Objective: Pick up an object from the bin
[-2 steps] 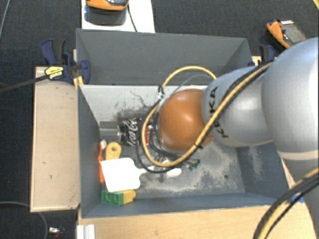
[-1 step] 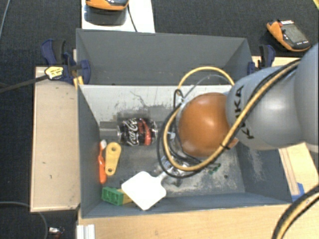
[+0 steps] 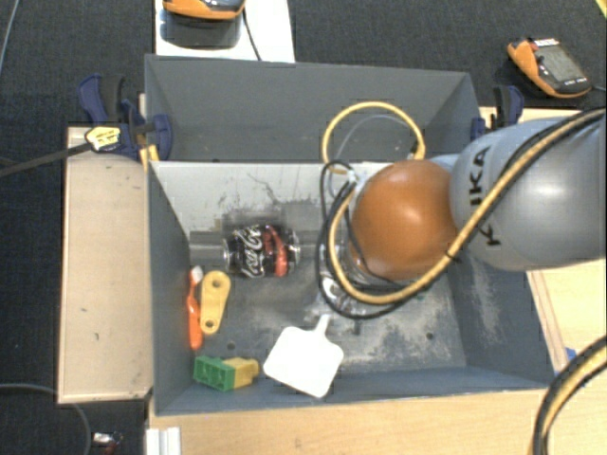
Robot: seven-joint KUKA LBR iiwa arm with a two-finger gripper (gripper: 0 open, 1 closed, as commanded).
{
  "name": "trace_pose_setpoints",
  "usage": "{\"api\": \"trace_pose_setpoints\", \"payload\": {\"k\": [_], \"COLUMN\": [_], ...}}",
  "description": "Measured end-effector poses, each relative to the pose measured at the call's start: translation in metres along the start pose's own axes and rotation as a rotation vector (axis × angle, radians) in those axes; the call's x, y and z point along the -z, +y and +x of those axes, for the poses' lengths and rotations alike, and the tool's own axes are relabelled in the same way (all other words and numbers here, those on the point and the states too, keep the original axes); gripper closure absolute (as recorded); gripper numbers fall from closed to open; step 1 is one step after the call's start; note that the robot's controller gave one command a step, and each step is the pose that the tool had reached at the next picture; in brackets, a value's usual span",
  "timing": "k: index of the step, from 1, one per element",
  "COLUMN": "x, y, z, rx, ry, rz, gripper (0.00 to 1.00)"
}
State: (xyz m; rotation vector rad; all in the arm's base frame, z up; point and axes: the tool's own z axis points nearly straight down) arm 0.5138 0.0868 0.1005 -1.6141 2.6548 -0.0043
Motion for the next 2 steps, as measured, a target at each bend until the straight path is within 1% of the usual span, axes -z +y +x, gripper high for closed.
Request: {"api": "trace_pose_setpoints", "payload": {"k": [1, 2], "x": [0.058, 0.097], "y": [-0.009, -0.002], "z": [-0.022, -0.021], "rx": [-0.025, -0.209], "ry": [0.004, 0.002], "rz": [-0.005, -0.001], "gripper": [1.00, 1.00]}}
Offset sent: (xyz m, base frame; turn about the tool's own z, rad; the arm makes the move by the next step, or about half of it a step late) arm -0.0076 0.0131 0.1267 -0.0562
